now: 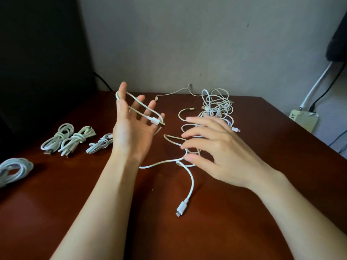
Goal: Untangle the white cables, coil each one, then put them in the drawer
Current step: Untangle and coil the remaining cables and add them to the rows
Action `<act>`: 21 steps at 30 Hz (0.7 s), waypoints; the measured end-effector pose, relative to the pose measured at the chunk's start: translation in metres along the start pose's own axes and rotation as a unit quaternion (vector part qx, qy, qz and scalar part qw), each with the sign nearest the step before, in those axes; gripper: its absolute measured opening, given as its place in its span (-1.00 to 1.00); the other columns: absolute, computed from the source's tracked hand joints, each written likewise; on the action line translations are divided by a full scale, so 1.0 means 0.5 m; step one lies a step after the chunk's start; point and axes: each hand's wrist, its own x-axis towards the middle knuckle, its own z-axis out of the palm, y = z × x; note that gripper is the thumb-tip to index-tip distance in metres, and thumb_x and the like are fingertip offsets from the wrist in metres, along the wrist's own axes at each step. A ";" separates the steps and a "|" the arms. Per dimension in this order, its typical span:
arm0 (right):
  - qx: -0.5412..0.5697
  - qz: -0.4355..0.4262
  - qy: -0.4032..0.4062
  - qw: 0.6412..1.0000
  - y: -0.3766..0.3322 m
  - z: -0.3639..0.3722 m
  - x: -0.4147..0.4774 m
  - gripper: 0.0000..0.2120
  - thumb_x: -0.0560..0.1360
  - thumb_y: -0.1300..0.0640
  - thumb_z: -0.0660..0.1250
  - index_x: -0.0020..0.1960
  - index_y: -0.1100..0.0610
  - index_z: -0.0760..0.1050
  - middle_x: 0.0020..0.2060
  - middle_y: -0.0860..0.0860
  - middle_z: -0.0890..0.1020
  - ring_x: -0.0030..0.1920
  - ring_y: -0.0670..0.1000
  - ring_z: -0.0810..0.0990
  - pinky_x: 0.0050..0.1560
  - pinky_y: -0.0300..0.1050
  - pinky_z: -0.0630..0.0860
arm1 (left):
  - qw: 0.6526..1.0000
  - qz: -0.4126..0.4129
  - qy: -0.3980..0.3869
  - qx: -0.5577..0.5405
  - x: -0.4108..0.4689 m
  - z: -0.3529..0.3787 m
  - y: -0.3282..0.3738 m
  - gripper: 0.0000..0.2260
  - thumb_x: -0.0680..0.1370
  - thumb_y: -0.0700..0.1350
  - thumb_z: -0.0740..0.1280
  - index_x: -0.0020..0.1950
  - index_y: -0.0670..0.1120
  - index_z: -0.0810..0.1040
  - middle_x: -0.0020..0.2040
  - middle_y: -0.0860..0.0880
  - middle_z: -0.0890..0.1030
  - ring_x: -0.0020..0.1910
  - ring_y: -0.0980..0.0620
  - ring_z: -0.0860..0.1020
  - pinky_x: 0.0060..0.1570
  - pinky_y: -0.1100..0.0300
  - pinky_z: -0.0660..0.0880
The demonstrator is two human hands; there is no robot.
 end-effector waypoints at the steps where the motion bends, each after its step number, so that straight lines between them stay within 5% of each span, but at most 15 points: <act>1: 0.007 -0.012 0.005 1.000 -0.010 0.006 0.002 -0.68 0.52 -0.08 0.21 0.02 0.08 0.65 0.03 -0.06 0.65 0.29 -0.03 0.45 0.39 -0.09 0.22 | 1.000 0.000 0.000 0.008 -0.002 0.002 0.000 -0.72 0.63 0.15 0.13 0.33 0.25 0.41 0.23 0.04 0.46 0.17 0.02 0.53 0.11 -0.13 0.53; 12: -0.050 -0.016 -0.075 0.996 -0.062 0.075 -0.003 -0.64 0.50 0.02 0.08 0.07 0.09 0.60 -0.24 -0.06 0.61 -0.21 0.00 0.60 -0.08 -0.05 0.54 | 0.996 -0.004 -0.042 0.077 -0.013 0.017 -0.011 -0.75 0.67 0.11 0.02 0.23 0.27 0.44 0.17 -0.02 0.45 0.11 -0.01 0.51 0.10 -0.14 0.54; 21: -0.143 0.060 -0.043 0.987 0.007 0.033 -0.006 -0.83 0.36 -0.01 0.30 -0.36 -0.04 0.60 -0.48 -0.10 0.47 -0.37 0.02 0.52 -0.16 -0.06 0.43 | 0.998 -0.003 -0.004 0.061 -0.009 0.017 -0.010 -0.77 0.67 0.09 0.02 0.18 0.25 0.45 0.12 -0.02 0.47 0.06 0.00 0.50 0.05 -0.03 0.57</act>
